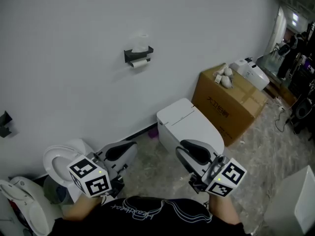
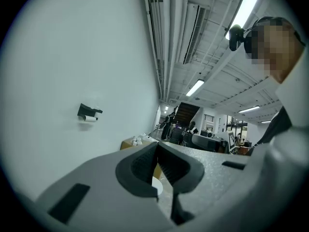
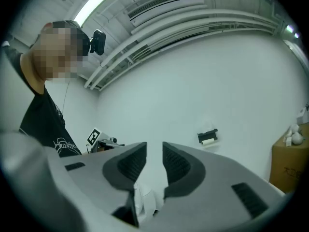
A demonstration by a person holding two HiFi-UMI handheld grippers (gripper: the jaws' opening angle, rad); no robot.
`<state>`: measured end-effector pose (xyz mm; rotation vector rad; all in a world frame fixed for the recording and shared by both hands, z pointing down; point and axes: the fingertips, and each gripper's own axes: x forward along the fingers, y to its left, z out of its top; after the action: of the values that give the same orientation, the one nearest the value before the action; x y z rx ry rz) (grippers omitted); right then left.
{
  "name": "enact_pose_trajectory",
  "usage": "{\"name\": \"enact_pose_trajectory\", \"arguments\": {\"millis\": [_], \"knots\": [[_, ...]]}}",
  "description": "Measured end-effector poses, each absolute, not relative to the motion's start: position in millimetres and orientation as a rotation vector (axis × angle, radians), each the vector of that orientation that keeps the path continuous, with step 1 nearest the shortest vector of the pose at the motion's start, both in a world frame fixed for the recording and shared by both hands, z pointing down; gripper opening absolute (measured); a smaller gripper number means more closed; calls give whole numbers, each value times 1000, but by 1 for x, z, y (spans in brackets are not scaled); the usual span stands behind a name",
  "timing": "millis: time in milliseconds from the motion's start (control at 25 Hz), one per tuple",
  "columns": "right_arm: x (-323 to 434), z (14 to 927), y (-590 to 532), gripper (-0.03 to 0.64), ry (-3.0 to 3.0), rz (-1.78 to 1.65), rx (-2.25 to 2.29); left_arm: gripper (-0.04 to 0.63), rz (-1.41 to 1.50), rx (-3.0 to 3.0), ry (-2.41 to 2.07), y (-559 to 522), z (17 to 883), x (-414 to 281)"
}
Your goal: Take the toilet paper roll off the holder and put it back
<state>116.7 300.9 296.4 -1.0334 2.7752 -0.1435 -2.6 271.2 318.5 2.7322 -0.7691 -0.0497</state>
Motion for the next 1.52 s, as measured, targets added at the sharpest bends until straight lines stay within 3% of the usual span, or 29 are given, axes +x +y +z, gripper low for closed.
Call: {"name": "enact_pose_trajectory", "arguments": {"millis": [80,440,960,1520], "knots": [[118,296,303,163,2790,-118,-1054,5,-57,2742,-781,275,316,-2],[138,290,292,350,2746,-33,-1178,5,-57,2743,-812,283,315,-1],[157,322,241,378,2733,-138,-1268,5,-45,2715,-785,235,333,10],[164,344,120,377,2720,-204,-1340,5,-33,2682,-746,102,353,18]]}}
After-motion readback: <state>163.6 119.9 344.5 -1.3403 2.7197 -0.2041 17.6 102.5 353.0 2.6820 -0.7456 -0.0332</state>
